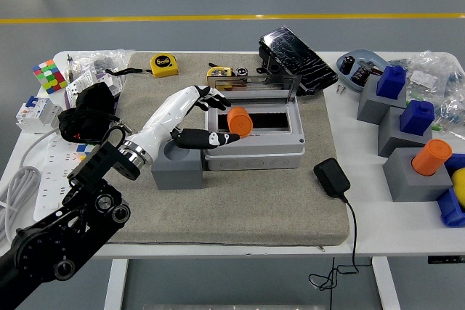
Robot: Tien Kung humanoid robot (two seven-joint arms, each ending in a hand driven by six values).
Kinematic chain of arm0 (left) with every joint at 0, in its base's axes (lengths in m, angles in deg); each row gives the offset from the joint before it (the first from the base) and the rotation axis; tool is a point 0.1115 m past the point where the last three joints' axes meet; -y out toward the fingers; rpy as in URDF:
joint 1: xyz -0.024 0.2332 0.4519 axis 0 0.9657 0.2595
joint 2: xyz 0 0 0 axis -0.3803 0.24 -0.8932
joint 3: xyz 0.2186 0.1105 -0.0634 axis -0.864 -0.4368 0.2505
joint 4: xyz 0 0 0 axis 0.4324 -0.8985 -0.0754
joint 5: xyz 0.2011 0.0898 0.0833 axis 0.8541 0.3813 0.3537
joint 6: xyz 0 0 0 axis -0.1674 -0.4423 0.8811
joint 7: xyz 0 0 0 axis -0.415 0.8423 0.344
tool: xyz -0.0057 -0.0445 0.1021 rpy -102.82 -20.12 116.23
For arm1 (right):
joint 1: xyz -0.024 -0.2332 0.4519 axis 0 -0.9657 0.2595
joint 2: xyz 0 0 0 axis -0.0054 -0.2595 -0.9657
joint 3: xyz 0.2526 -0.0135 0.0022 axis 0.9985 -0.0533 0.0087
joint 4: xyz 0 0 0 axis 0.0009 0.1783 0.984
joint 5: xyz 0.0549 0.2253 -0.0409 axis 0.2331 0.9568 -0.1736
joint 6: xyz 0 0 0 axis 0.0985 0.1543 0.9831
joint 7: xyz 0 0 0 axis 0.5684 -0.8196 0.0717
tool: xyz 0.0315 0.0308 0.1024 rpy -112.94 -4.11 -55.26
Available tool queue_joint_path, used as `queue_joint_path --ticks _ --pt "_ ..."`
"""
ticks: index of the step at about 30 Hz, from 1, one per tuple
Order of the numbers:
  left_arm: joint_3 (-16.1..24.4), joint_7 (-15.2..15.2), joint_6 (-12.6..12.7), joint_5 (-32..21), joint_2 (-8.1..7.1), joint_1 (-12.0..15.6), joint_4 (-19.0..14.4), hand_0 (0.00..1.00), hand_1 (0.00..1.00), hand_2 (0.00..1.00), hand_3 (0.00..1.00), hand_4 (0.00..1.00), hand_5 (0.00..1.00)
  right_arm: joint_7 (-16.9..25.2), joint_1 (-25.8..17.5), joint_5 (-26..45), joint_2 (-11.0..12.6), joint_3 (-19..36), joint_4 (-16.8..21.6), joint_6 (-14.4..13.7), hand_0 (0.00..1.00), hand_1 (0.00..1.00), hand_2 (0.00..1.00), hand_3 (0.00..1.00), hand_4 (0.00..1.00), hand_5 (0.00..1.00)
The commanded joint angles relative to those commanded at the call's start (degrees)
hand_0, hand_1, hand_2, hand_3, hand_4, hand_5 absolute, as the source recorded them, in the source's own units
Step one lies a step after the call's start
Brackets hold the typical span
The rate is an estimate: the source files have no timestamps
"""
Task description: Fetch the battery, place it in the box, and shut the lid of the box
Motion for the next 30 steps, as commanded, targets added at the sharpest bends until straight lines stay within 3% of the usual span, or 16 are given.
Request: queue_joint_path --ticks 10,16,24,30 --pt "-3.2 1.1 -0.9 -0.2 1.0 -1.4 0.9 0.554 0.676 0.621 0.609 0.998 0.351 0.3 0.1 1.1 0.0 -1.3 0.0 0.0 0.637 0.647 0.672 0.602 0.991 0.586" --pt "-5.2 0.7 -0.6 -0.6 3.52 -3.9 2.2 0.545 0.673 0.626 0.61 0.998 0.34 0.1 0.0 0.7 0.0 -1.0 0.0 0.1 0.636 0.647 0.672 0.602 0.991 0.586" --pt "-9.9 -0.3 -0.4 -3.1 10.19 -9.0 8.3 0.525 0.668 0.634 0.606 0.998 0.355 0.1 0.1 0.8 -0.1 -1.7 0.0 0.2 0.636 0.647 0.672 0.602 0.992 0.587" --pt "-12.7 -0.9 -0.4 -5.0 10.19 -11.1 9.0 0.515 0.666 0.633 0.608 0.998 0.358 0.4 0.2 2.2 -0.1 -3.2 0.0 0.2 0.636 0.647 0.672 0.602 0.992 0.587"
